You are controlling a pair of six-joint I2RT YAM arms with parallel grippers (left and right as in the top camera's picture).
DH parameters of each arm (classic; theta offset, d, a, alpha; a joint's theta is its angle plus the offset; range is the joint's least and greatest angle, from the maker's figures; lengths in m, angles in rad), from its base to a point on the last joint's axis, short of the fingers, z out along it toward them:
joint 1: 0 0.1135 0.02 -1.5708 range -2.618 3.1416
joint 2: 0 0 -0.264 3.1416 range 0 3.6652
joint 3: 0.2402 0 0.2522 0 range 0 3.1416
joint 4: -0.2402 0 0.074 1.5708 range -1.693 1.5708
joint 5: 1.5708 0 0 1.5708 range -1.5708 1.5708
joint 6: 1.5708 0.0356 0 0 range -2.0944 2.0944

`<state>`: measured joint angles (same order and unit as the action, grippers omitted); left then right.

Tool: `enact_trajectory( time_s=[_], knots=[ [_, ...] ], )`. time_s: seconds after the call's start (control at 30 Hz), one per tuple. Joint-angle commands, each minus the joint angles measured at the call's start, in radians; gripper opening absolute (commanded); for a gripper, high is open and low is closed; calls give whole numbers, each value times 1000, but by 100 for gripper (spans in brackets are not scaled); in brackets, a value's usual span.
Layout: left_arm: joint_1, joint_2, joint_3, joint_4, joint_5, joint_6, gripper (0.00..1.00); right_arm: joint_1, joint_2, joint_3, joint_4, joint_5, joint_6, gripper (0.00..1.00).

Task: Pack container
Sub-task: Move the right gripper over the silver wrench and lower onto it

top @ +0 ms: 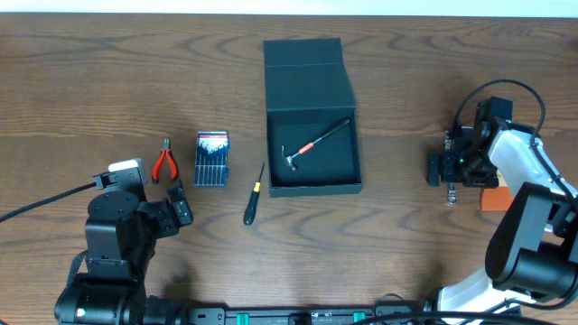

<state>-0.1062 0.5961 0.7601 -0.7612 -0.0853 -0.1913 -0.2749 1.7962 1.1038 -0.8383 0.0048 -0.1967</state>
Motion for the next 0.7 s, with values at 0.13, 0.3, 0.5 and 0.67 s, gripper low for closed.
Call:
enact_trajectory(
  time_s=[0.13, 0.3, 0.5, 0.67],
  knots=[
    [3, 1, 25, -13, 0, -14, 99, -10, 69, 10, 18, -25, -14, 96],
    [3, 1, 25, -13, 0, -14, 99, -11, 89, 15, 24, -25, -14, 96],
    [3, 1, 25, -13, 0, -14, 99, -16, 105, 45, 16, -25, -14, 91],
    [3, 1, 25, -13, 0, -14, 99, -16, 104, 67, 21, -24, -6, 85]
  ],
)
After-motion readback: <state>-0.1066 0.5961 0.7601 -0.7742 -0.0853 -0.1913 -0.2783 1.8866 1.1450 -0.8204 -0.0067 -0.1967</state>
